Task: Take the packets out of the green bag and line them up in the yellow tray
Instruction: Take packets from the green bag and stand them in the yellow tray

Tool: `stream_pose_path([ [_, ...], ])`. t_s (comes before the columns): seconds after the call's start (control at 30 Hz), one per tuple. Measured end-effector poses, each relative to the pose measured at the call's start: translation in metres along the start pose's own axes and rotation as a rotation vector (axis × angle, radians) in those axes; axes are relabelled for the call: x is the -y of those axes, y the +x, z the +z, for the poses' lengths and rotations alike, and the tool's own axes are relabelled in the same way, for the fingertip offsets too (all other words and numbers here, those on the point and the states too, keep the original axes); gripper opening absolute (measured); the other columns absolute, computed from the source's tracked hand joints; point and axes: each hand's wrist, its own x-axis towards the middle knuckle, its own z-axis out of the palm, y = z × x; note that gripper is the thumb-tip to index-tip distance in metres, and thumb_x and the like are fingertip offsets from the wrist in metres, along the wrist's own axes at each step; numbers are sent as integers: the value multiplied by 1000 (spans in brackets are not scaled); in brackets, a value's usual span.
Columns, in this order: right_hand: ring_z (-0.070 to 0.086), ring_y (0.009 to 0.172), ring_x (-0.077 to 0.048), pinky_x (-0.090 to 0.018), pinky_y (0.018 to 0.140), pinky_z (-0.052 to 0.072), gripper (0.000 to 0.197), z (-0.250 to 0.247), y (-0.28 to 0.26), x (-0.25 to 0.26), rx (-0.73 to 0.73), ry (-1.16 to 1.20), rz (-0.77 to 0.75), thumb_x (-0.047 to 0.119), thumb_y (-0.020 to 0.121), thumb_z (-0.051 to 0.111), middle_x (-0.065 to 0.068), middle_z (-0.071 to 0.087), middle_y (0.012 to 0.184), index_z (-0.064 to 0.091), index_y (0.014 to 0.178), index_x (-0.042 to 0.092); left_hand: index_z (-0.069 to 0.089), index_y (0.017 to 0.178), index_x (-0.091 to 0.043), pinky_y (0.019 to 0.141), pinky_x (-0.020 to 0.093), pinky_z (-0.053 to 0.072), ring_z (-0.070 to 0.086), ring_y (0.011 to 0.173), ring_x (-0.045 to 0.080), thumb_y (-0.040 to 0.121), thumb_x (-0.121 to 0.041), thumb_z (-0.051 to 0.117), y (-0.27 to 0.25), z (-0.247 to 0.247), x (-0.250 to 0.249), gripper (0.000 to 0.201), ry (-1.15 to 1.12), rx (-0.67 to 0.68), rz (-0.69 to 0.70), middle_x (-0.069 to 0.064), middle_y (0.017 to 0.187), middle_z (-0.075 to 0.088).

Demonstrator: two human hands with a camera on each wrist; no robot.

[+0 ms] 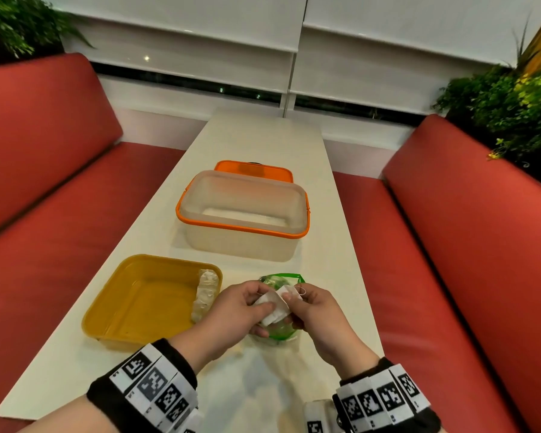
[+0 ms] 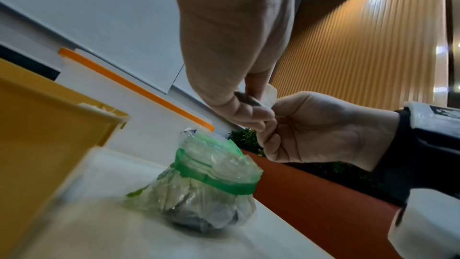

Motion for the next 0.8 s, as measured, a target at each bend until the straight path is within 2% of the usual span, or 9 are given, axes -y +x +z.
stream_pose_path([
  [0.1, 54, 56, -13, -24, 55, 41, 18, 4, -2, 1, -41, -7, -1, 11, 93, 55, -8, 66, 70, 67, 80, 12, 57, 90, -10, 48, 23, 52, 66, 65, 21, 91, -2, 56, -1, -4, -3, 9, -105, -32, -68, 13, 81, 67],
  [0.23, 56, 54, -12, -23, 53, 41, 19, 9, -3, 6, -83, -81, -31, 7, 92, 56, -3, 64, 63, 66, 77, 15, 47, 89, -11, 46, 24, 52, 67, 60, 23, 95, -2, 48, -5, -17, -8, 11, -195, -92, -116, 12, 75, 64],
  [0.33, 56, 52, -8, -17, 52, 41, 11, 16, -4, 15, -25, -152, -39, 1, 88, 58, -2, 62, 61, 64, 83, 10, 49, 98, -9, 43, 22, 51, 67, 58, 21, 96, -1, 44, -9, -35, -9, 10, -233, -148, -95, 14, 79, 64],
  [0.4, 55, 51, -5, -14, 53, 41, 15, 26, -5, 22, 17, -222, -56, 0, 86, 60, 0, 62, 62, 62, 81, 14, 52, 105, -6, 44, 22, 51, 67, 59, 21, 98, -3, 43, -15, -52, -9, 12, -248, -208, -77, 15, 82, 66],
  [0.53, 51, 58, -9, -18, 55, 40, 18, 59, -2, 31, 85, -480, -141, 12, 85, 63, 6, 59, 65, 57, 76, 26, 56, 105, -9, 44, 24, 51, 67, 59, 19, 99, -10, 43, -31, -88, -4, 15, -269, -317, -72, 15, 84, 67],
  [0.6, 49, 58, -9, -17, 53, 38, 14, 77, 3, 32, 114, -620, -205, 17, 87, 61, 7, 58, 66, 57, 80, 29, 56, 103, -12, 43, 22, 51, 68, 58, 17, 99, -13, 43, -37, -101, 0, 13, -255, -358, -76, 13, 83, 68],
  [0.7, 59, 77, -21, -30, 69, 48, 5, 105, 11, 32, 168, -826, -285, 24, 87, 59, -2, 66, 81, 63, 89, 22, 56, 101, -13, 44, 21, 51, 67, 61, 18, 100, -16, 43, -43, -116, 8, 13, -238, -395, -80, 14, 81, 68],
  [0.8, 57, 88, -29, -35, 81, 40, 15, 127, 20, 27, 234, -1111, -321, 35, 85, 60, -5, 67, 88, 62, 86, 20, 55, 100, -12, 44, 20, 50, 66, 60, 18, 100, -15, 43, -45, -124, 13, 13, -242, -394, -80, 15, 81, 67],
])
